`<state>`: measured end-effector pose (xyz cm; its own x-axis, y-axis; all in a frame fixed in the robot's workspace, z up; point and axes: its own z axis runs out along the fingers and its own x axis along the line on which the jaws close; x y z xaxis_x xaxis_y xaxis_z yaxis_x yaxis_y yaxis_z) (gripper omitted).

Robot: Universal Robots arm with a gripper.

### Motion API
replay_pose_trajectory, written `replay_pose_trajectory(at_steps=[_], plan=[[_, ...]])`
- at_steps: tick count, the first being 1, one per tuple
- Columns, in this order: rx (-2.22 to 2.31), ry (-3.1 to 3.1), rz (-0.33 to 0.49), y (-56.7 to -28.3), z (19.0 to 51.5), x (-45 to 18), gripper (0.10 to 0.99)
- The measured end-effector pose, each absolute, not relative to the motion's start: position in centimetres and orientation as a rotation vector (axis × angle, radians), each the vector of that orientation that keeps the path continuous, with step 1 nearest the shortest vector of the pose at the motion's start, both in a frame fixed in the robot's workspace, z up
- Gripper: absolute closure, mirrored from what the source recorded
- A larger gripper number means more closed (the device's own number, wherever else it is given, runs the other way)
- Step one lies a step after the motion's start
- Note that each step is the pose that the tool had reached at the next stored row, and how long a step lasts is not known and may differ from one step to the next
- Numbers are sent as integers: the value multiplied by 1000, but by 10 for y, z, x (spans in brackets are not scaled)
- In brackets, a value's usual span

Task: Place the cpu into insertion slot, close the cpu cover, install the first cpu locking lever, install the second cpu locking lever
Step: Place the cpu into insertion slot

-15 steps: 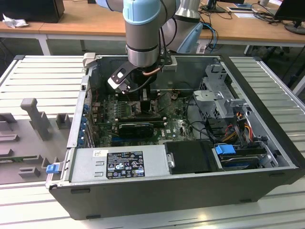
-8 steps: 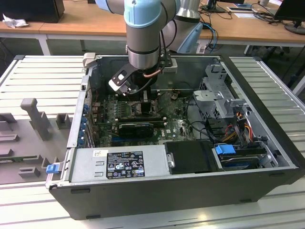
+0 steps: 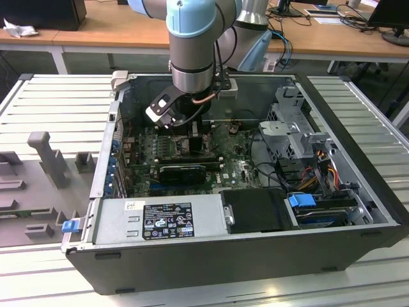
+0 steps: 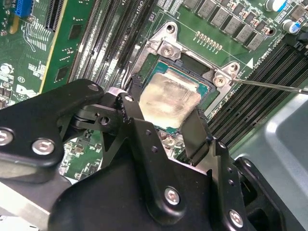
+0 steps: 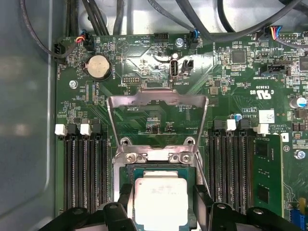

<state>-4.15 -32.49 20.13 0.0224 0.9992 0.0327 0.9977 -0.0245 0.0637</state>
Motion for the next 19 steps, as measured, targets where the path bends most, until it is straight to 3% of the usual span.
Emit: replay_pose_trajectory(at_steps=[16, 18, 19], plan=[[2230, 2178, 106, -321, 208, -41, 475], [2229, 2178, 104, -321, 211, -41, 494], [2228, 2178, 103, -321, 211, -41, 557]])
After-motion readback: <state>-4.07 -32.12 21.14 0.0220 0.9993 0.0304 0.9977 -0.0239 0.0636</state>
